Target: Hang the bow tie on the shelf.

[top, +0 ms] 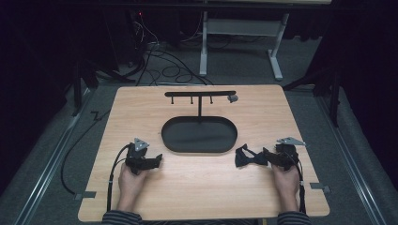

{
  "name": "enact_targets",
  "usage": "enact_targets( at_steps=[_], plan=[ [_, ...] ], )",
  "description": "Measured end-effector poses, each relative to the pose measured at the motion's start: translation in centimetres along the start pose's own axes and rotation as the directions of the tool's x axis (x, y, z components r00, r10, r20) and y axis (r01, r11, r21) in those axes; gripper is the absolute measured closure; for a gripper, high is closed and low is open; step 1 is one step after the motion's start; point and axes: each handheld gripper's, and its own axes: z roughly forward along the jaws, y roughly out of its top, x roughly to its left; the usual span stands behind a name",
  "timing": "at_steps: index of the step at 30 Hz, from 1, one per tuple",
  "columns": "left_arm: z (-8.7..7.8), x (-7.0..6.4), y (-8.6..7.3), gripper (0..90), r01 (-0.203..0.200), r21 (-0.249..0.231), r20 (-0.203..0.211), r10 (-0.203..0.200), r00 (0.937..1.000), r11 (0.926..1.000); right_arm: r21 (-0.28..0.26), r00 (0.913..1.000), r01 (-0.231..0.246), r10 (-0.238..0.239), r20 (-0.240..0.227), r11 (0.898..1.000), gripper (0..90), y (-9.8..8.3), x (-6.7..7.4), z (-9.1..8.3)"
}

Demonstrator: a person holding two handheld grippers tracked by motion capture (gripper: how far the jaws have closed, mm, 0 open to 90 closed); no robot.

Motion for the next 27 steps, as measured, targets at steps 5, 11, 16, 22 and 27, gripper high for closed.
enact_targets(
  at_steps=[5, 11, 16, 22, 27],
  plan=[
    [0.00, 0.00, 0.00, 19.0, 0.000, 0.000, 0.000, 0.000, 1.0000, 1.0000, 0.001, 1.0000, 0.001, -0.001, -0.002, 1.000, 42.3, -0.01, 0.01, -0.02],
    [0.00, 0.00, 0.00, 19.0, 0.000, 0.000, 0.000, 0.000, 1.0000, 1.0000, 0.002, 1.0000, 0.002, -0.002, -0.001, 1.000, 42.2, -0.02, 0.03, -0.02],
    [0.00, 0.00, 0.00, 19.0, 0.000, 0.000, 0.000, 0.000, 1.0000, 1.0000, 0.002, 1.0000, 0.003, -0.003, -0.001, 1.000, 42.2, -0.02, 0.04, -0.03],
    [0.00, 0.00, 0.00, 19.0, 0.000, 0.000, 0.000, 0.000, 1.0000, 1.0000, 0.002, 1.0000, 0.003, -0.003, -0.002, 1.000, 42.0, -0.02, 0.04, -0.03],
    [-0.01, 0.00, 0.00, 19.0, 0.000, 0.000, 0.000, 0.000, 1.0000, 1.0000, 0.001, 1.0000, -0.002, 0.002, -0.001, 1.000, 42.3, 0.00, 0.03, -0.02]
  ],
)
